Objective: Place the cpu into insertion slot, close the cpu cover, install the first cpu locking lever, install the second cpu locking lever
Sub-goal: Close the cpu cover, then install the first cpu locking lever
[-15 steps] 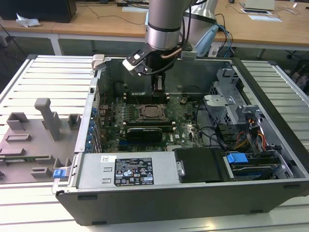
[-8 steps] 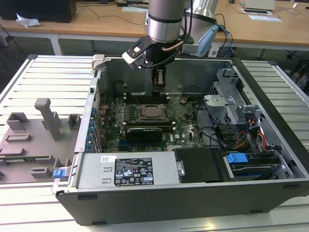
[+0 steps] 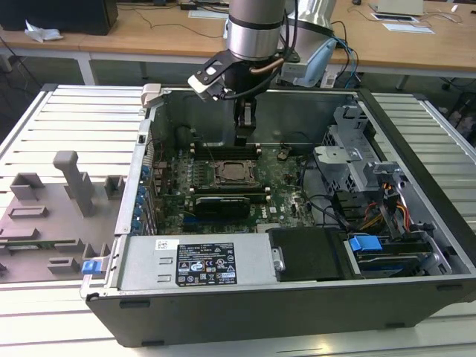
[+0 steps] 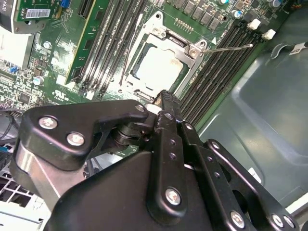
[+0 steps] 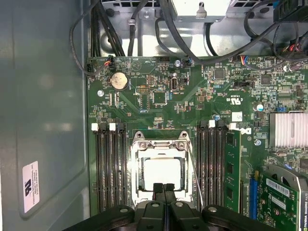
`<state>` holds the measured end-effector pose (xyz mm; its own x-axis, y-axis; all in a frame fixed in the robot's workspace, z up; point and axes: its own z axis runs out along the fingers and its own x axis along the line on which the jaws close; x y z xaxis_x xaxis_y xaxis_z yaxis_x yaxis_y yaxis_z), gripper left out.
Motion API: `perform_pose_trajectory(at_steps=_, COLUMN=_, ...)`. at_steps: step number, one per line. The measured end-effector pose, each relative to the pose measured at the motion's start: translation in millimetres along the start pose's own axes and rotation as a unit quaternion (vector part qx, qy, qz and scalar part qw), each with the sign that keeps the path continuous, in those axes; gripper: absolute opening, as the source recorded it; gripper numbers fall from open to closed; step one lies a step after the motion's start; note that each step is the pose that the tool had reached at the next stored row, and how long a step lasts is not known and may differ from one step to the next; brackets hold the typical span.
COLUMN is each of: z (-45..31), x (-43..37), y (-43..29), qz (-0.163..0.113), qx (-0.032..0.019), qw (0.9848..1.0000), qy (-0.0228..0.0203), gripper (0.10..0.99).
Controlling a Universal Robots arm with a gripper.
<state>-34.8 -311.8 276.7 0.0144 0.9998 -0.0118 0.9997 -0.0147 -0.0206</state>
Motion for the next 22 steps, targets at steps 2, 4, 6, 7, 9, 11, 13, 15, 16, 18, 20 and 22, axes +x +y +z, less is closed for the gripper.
perform_pose_trajectory(at_steps=2, z=-0.1, x=0.0, y=0.0, qz=0.000, qx=0.0000, qw=1.0000, qy=0.0000, gripper=0.106)
perform_pose_trajectory(at_steps=4, z=-0.2, x=0.0, y=0.0, qz=0.000, qx=0.0000, qw=1.0000, qy=0.0000, gripper=0.106)
perform_pose_trajectory(at_steps=6, z=-0.2, x=0.0, y=0.0, qz=0.000, qx=0.0000, qw=1.0000, qy=0.0000, gripper=0.106)
perform_pose_trajectory(at_steps=7, z=-0.3, x=0.0, y=0.0, qz=0.000, qx=0.0000, qw=1.0000, qy=0.0000, gripper=0.106)
perform_pose_trajectory(at_steps=9, z=-0.3, x=0.0, y=0.0, qz=-0.010, qx=-0.0001, qw=1.0000, qy=-0.0002, gripper=0.106)
perform_pose_trajectory(at_steps=11, z=-0.3, x=0.0, y=0.0, qz=-0.020, qx=-0.0002, qw=0.9998, qy=-0.0005, gripper=0.106)
perform_pose_trajectory(at_steps=13, z=-0.3, x=0.0, y=0.0, qz=-0.031, qx=-0.0003, qw=0.9995, qy=-0.0007, gripper=0.106)
perform_pose_trajectory(at_steps=15, z=-0.3, x=0.0, y=0.0, qz=-0.067, qx=-0.0008, qw=0.9977, qy=-0.0014, gripper=0.106)
perform_pose_trajectory(at_steps=16, z=-0.2, x=0.0, y=0.0, qz=-0.082, qx=-0.0010, qw=0.9966, qy=-0.0017, gripper=0.106)
perform_pose_trajectory(at_steps=18, z=-0.3, x=0.0, y=0.0, qz=-0.093, qx=-0.0011, qw=0.9956, qy=-0.0020, gripper=0.106)
perform_pose_trajectory(at_steps=20, z=-0.3, x=0.0, y=0.0, qz=-0.101, qx=-0.0012, qw=0.9949, qy=-0.0021, gripper=0.106)
perform_pose_trajectory(at_steps=22, z=-0.3, x=0.0, y=0.0, qz=-0.110, qx=-0.0013, qw=0.9939, qy=-0.0023, gripper=0.106)
